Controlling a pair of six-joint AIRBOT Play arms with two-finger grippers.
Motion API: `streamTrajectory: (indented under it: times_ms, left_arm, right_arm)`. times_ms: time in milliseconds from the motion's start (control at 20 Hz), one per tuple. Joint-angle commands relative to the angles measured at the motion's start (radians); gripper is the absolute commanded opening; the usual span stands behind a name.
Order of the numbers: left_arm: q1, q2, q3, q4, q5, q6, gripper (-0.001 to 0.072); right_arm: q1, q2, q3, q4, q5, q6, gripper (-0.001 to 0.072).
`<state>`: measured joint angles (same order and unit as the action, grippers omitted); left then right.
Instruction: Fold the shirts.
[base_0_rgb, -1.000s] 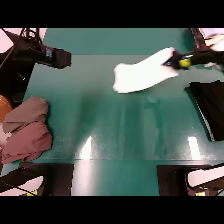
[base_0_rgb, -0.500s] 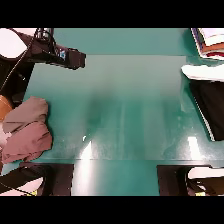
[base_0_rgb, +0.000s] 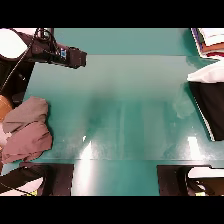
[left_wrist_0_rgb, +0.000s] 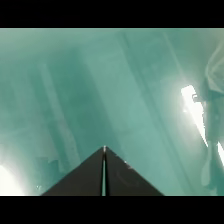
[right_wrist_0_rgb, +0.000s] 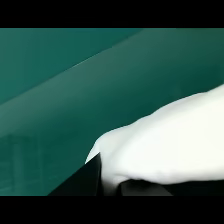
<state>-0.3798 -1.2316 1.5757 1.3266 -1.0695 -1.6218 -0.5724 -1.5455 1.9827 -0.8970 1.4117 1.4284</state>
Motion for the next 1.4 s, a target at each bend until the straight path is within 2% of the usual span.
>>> streamTrajectory:
  times_ms: [0, 200, 550, 600, 650, 700, 750, 900, 1050, 1250, 1350]
  left_arm:
    - [0.000, 0.000, 0.000, 0.002, -0.004, 0.008, 0.0021]
    - [0.000, 0.000, 0.000, 0.002, -0.011, 0.045, 0.0021]
    - [0.000, 0.000, 0.000, 0.002, -0.023, 0.060, 0.0021]
    - [0.000, 0.000, 0.000, 0.002, -0.023, 0.060, 0.0021]
    - [0.000, 0.000, 0.000, 0.002, -0.024, 0.060, 0.0021]
    - [0.000, 0.000, 0.000, 0.002, -0.023, 0.060, 0.0021]
    - [0.000, 0.000, 0.000, 0.002, -0.023, 0.060, 0.0021]
    - [0.000, 0.000, 0.000, 0.001, -0.023, 0.059, 0.0021]
    - [0.000, 0.000, 0.000, 0.001, -0.021, 0.058, 0.0022]
    - [0.000, 0.000, 0.000, 0.001, -0.012, 0.058, 0.0021]
    - [0.000, 0.000, 0.000, 0.001, -0.011, 0.058, 0.0022]
  right_arm:
    - [-0.002, 0.100, -0.070, -0.168, 0.029, 0.012, 0.0020]
    - [-0.035, 0.232, -0.250, -0.339, 0.042, 0.023, 0.0021]
    - [-0.219, 0.407, -0.652, -0.389, 0.075, 0.029, 0.0033]
    - [-0.251, 0.424, -0.700, -0.389, 0.074, 0.029, 0.0098]
    - [-0.282, 0.435, -0.736, -0.388, 0.072, 0.029, 0.0310]
    - [-0.314, 0.441, -0.765, -0.386, 0.073, 0.029, 0.0557]
    - [-0.343, 0.444, -0.776, -0.370, 0.075, 0.030, 0.0611]
    - [-0.350, 0.447, -0.732, -0.167, 0.075, 0.028, 0.0607]
    - [-0.191, 0.446, -0.628, -0.018, 0.052, 0.029, 0.0608]
    - [0.146, 0.446, -0.517, -0.016, -0.024, 0.028, 0.0590]
    - [0.308, 0.446, -0.489, -0.020, -0.068, 0.026, 0.0235]
